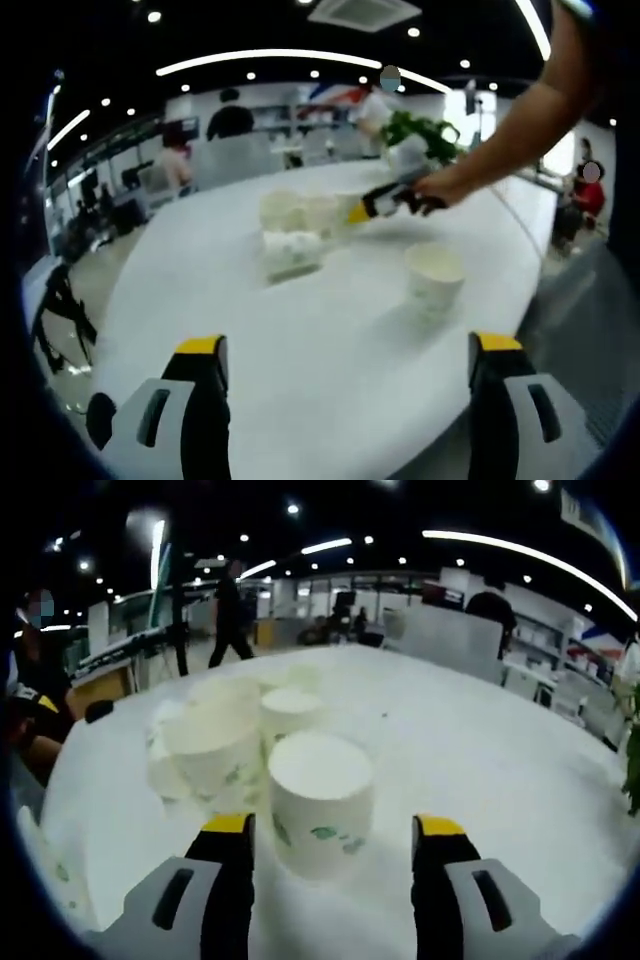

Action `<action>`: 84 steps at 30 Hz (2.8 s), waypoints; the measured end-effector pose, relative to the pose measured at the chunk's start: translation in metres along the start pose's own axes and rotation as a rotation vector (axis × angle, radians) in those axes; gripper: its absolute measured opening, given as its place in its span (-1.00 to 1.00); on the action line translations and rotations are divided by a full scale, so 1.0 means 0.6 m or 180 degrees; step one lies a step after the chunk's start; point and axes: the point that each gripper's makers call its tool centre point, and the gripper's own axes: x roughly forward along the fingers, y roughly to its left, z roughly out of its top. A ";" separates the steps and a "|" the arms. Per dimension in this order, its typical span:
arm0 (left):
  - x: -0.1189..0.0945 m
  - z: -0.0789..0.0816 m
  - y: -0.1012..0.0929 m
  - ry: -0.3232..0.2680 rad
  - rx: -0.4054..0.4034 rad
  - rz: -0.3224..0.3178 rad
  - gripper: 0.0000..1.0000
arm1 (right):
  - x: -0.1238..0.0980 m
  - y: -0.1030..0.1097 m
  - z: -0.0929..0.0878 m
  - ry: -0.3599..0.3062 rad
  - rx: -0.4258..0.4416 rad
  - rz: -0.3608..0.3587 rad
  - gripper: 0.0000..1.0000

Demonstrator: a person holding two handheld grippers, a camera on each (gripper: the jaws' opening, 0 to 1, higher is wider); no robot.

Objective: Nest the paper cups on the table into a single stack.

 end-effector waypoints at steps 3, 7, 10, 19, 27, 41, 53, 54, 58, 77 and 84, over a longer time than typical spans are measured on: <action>0.001 -0.002 -0.002 0.0020 0.0000 -0.0022 0.96 | 0.004 0.005 0.004 -0.0002 -0.0010 0.0051 0.09; 0.001 -0.004 -0.004 0.0034 -0.0005 -0.0036 0.96 | 0.010 0.005 0.007 0.0009 0.0029 0.0145 -0.23; 0.002 -0.005 -0.004 0.0042 0.0005 -0.0038 0.96 | 0.008 0.001 0.013 -0.0020 0.0085 0.0157 -0.25; 0.001 -0.004 -0.004 0.0042 0.0022 -0.0025 0.94 | -0.006 -0.013 0.035 -0.0095 0.0103 0.0084 -0.26; 0.002 -0.010 -0.011 0.0099 0.0068 -0.0087 0.91 | -0.025 -0.021 0.082 -0.0202 0.0117 0.0133 -0.27; 0.000 -0.011 -0.007 0.0110 0.0145 -0.0057 0.89 | -0.055 -0.043 0.134 -0.0211 -0.0016 0.0077 -0.28; -0.001 -0.008 -0.006 0.0077 0.0188 -0.0054 0.88 | -0.079 -0.056 0.213 -0.0332 -0.0045 0.0099 -0.28; -0.001 -0.007 -0.006 0.0073 0.0191 -0.0049 0.88 | -0.080 -0.058 0.213 -0.0315 -0.0058 0.0088 -0.29; -0.001 -0.005 -0.006 0.0056 0.0188 -0.0041 0.88 | -0.085 -0.055 0.211 -0.0290 -0.0085 0.0094 -0.29; -0.003 0.007 -0.013 -0.0036 0.0135 -0.0063 0.86 | -0.129 0.016 0.228 -0.0390 -0.0110 0.0276 -0.29; -0.005 0.007 -0.013 -0.0026 0.0127 -0.0064 0.85 | -0.146 0.056 0.227 -0.0412 -0.0127 0.0361 -0.29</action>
